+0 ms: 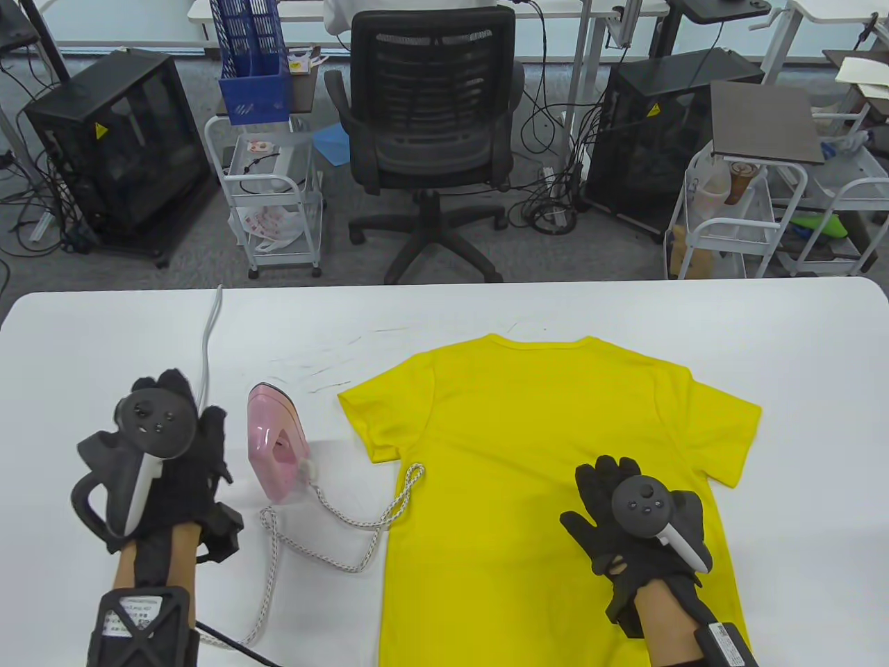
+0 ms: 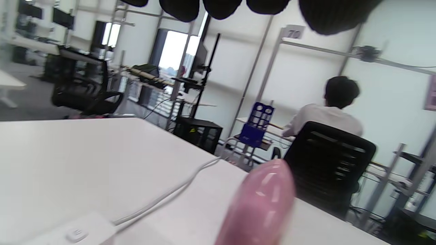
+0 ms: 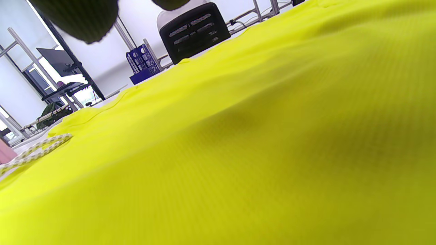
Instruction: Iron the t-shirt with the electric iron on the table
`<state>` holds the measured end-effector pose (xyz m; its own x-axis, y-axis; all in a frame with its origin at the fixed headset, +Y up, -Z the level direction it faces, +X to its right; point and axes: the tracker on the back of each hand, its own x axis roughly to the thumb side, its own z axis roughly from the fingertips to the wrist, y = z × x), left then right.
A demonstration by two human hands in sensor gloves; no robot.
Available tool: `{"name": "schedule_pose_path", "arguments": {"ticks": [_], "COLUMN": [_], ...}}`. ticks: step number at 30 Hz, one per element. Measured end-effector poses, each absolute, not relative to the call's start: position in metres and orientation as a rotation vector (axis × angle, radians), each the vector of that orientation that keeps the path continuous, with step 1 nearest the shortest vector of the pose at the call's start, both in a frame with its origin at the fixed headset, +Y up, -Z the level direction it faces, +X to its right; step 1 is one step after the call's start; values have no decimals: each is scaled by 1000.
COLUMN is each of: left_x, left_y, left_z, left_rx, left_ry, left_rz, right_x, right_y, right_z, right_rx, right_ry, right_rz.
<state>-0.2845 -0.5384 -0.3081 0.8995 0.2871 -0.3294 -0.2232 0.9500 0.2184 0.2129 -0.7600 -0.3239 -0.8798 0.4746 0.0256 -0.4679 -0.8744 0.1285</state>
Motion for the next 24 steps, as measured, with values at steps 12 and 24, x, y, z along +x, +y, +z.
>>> {"name": "schedule_pose_path", "arguments": {"ticks": [12, 24], "left_x": [-121, -105], "left_y": [-606, -707], "left_z": [-283, -307], "left_rx": [252, 131], "left_ry": [-130, -157], "left_rz": [188, 102], "right_x": [217, 199], "right_y": [-751, -752], "right_z": [-321, -318], "right_rx": [-12, 33], "right_ry": [-21, -93], "right_rz": [2686, 2763]}}
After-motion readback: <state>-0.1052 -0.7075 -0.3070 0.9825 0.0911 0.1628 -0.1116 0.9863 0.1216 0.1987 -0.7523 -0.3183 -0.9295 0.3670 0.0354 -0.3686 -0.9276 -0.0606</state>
